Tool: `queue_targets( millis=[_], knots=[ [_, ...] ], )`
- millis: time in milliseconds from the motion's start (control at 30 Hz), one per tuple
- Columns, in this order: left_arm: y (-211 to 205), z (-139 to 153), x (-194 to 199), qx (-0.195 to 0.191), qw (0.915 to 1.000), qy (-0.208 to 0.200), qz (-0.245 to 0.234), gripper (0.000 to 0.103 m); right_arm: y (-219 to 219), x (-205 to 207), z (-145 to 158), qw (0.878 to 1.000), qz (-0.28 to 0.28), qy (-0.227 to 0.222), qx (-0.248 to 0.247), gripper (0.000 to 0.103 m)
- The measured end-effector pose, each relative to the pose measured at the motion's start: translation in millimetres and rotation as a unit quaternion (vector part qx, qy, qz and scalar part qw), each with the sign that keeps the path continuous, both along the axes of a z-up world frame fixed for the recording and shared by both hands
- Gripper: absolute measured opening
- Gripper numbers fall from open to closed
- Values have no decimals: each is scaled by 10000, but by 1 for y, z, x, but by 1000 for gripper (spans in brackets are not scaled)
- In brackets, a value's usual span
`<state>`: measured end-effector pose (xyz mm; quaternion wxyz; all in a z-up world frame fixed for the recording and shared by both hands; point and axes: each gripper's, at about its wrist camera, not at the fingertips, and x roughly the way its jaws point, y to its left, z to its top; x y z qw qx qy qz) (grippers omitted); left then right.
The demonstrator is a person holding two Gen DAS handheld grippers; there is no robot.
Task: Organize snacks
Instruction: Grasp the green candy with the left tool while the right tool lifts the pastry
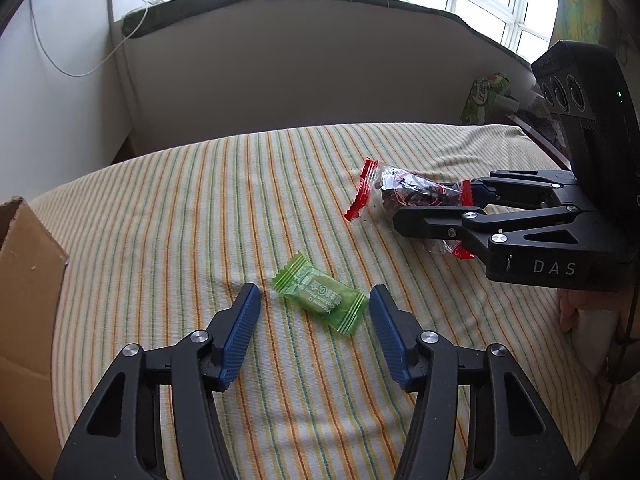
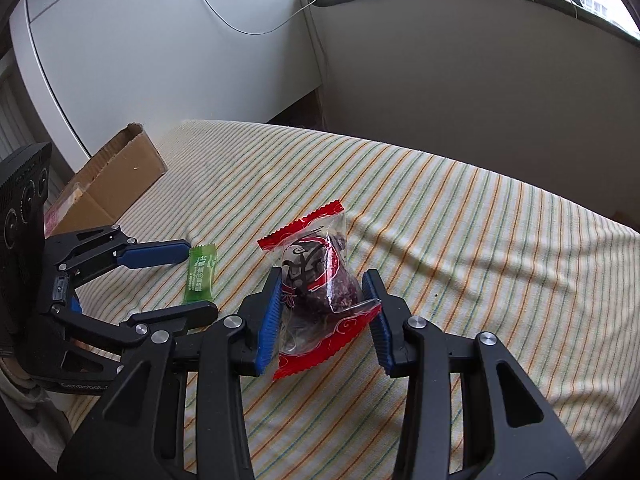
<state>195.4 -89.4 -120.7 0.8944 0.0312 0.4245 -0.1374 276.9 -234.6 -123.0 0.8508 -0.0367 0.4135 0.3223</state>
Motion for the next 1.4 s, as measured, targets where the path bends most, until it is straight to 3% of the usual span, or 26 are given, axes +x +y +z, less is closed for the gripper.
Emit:
queue_targets(
  millis=[167, 433, 500, 700, 1100, 1200, 1267, 1300, 1333, 1400],
  knots=[
    [-4, 0, 1, 89, 9999, -35, 43, 48, -3, 0, 1, 10000, -16, -16, 29, 41],
    [-6, 1, 1, 44, 9999, -51, -144, 20, -2, -3, 3, 9999, -73, -93, -20, 41],
    [-8, 1, 2, 80, 9997, -54, -240, 17, 0, -5, 5, 9998, -84, -153, -78, 41],
    [-2, 5, 2, -338, 9986, 5, -411, 4, -8, -25, 17, 9988, -345, -337, -32, 41],
    [-1, 30, -34, -707, 9947, -259, -700, 2, -39, -92, 31, 9939, -990, -464, 114, 42],
    [13, 36, -47, -720, 9955, -360, -491, 2, -39, -101, 34, 9931, -1037, -529, 119, 42],
    [19, 35, -41, -757, 9962, -213, -372, 5, -39, -105, 35, 9930, -1052, -520, 140, 42],
    [19, 32, -35, -757, 9966, -95, -304, 17, -39, -107, 36, 9931, -1038, -522, 149, 42],
    [17, 29, -27, -679, 9975, -10, -188, 40, -39, -110, 38, 9931, -1024, -545, 147, 42],
    [8, 25, -13, -405, 9992, -15, -34, 61, -41, -113, 40, 9929, -1027, -571, 159, 42]
  ],
)
